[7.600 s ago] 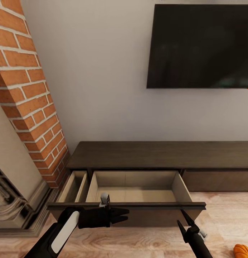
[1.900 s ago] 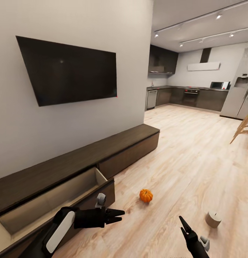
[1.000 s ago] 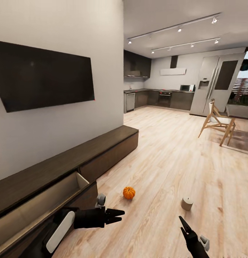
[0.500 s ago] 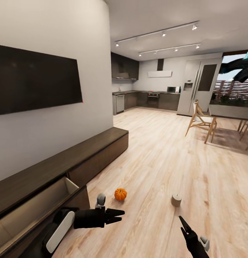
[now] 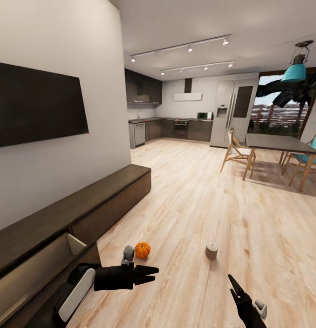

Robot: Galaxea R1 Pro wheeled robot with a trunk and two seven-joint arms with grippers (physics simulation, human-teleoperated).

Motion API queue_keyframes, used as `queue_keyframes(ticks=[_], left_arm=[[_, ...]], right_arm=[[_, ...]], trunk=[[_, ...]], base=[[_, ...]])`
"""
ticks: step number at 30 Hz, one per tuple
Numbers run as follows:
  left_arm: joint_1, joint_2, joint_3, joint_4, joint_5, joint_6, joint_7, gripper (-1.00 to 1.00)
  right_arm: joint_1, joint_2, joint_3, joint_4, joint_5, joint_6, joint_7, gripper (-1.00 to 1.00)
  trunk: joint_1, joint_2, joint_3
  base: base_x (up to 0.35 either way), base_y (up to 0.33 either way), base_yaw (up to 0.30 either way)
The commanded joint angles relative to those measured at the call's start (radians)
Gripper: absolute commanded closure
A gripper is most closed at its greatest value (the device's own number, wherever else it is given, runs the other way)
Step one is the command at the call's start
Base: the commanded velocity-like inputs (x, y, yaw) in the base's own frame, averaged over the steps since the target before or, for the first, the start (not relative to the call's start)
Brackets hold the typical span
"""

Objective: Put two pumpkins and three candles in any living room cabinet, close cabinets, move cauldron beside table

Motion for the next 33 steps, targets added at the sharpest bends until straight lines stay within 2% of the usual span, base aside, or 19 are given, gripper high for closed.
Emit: queue_keyframes(ticks=[1,10,18,20,23,27,33], left_arm=[[-0.001,0.001,-0.001,0.0,0.002,0.004,-0.002,-1.0],[-0.001,0.0,-0.001,0.003,0.002,0.004,-0.002,-1.0],[-0.001,0.0,0.0,0.004,0.002,0.004,-0.002,-1.0],[0.011,0.01,0.012,-0.007,0.01,0.015,-0.005,-1.0],[0.028,0.009,0.014,-0.014,0.01,0.017,-0.005,-1.0],[0.05,0.006,-0.007,0.009,0.003,-0.007,-0.008,-1.0],[0.074,0.005,-0.013,0.043,0.002,-0.03,-0.011,-1.0]], right_arm=[[-0.001,0.0,0.001,0.001,-0.004,0.002,0.003,-1.0],[-0.001,0.0,0.0,0.0,-0.003,0.011,0.004,-1.0],[-0.001,-0.001,-0.002,0.0,-0.005,0.011,0.006,-1.0],[-0.002,0.0,0.004,0.003,-0.004,0.017,0.012,-1.0],[-0.002,0.0,0.004,0.003,-0.004,0.016,0.012,-1.0],[0.001,0.01,0.013,0.025,0.016,0.015,0.009,-1.0],[0.001,0.014,0.015,0.059,0.03,0.012,0.008,-1.0]], trunk=[[0.0,0.0,0.0],[0.0,0.0,0.006],[0.0,0.0,0.006],[0.0,0.0,0.006],[0.0,0.0,0.006],[0.0,0.0,0.006],[0.0,0.0,0.006]], base=[[0.0,0.0,-0.214],[0.021,0.0,-0.139],[0.273,0.0,-0.005],[0.0,0.0,0.0],[0.0,0.0,0.0],[0.0,0.0,0.0],[0.0,0.0,0.0]])
